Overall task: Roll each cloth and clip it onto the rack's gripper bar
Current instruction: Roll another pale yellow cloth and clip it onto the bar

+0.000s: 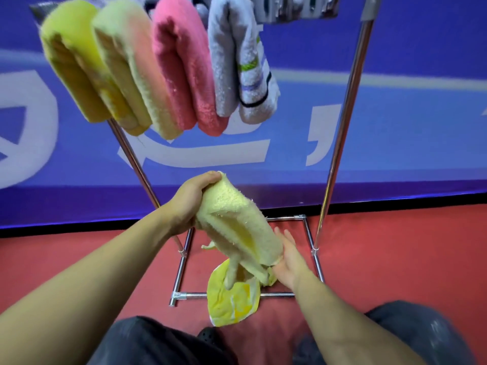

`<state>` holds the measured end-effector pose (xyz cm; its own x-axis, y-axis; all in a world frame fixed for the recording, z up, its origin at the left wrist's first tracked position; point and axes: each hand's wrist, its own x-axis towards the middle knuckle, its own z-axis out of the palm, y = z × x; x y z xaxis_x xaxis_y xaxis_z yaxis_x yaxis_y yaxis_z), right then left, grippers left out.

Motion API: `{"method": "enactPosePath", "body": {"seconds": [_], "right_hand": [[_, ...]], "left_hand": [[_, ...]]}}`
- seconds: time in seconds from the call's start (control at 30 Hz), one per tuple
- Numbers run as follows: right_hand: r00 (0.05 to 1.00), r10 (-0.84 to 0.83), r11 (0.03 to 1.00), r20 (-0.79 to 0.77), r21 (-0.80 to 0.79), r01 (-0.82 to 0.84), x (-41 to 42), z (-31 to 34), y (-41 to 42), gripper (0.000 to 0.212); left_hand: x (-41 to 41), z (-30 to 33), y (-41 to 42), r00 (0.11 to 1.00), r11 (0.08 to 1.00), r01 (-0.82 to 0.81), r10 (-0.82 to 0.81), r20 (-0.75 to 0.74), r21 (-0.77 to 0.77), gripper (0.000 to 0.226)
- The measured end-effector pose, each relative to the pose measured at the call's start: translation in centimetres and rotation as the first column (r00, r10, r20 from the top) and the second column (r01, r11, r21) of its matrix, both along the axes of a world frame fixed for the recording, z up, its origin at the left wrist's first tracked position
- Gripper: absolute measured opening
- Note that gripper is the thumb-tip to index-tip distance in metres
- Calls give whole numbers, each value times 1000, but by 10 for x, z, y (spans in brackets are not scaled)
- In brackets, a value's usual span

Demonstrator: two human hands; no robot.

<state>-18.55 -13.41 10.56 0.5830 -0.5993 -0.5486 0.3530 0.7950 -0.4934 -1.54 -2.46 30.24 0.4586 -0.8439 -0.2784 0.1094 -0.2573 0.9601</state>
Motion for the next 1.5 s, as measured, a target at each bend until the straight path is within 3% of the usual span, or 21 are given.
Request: {"method": "enactPosePath", "body": {"seconds": [0.1,0.27,0.37,0.47,0.63,0.8,0.87,0.97,1.1,1.17,1.23,1.33,1.5], "right_hand": [[1000,-17,983,9,-182,18,2,22,-12,51],[996,-86,934,-12,-350,76,-25,59,-49,38],[985,-155,890,-76,-444,106,-39,79,-64,28],[983,-131,855,-127,-517,47,-47,99,-73,24],[980,-59,756,-191,-650,-82,-51,128,-86,22],[930,-94,569,-355,-785,-243,-50,152,-99,21],[912,-119,505,-394,-814,-286,-50,161,-102,20],[891,-168,446,-422,-839,-313,-48,172,-106,21],[863,-216,418,-457,-842,-341,-49,181,-106,23],[851,-246,410,-463,-846,-341,-51,186,-106,23],[830,-287,420,-478,-842,-339,-54,190,-109,21],[801,-301,455,-517,-817,-355,-59,194,-114,25],[823,-241,554,-514,-769,-318,-62,201,-119,34]], "left_hand": [[13,-7,5,992,998,-10,3,126,60,28],[38,-20,24,996,999,-5,0,92,53,68],[44,-27,30,995,998,-56,54,78,30,59],[36,-23,27,976,976,-208,212,55,-58,48],[29,-6,21,932,910,-357,331,-151,-210,24],[37,1,21,900,846,-435,396,-183,-309,18],[41,-3,25,907,855,-414,357,-224,-312,19],[42,-8,32,914,908,-319,218,-343,-272,37],[42,-12,37,894,954,-157,27,-448,-255,52],[39,-12,36,909,954,-121,-5,-416,-275,49],[38,-9,33,921,934,-219,104,-374,-281,38],[46,-9,28,950,911,-305,268,-162,-279,28],[47,-7,31,933,891,-324,357,50,-319,21]]}}
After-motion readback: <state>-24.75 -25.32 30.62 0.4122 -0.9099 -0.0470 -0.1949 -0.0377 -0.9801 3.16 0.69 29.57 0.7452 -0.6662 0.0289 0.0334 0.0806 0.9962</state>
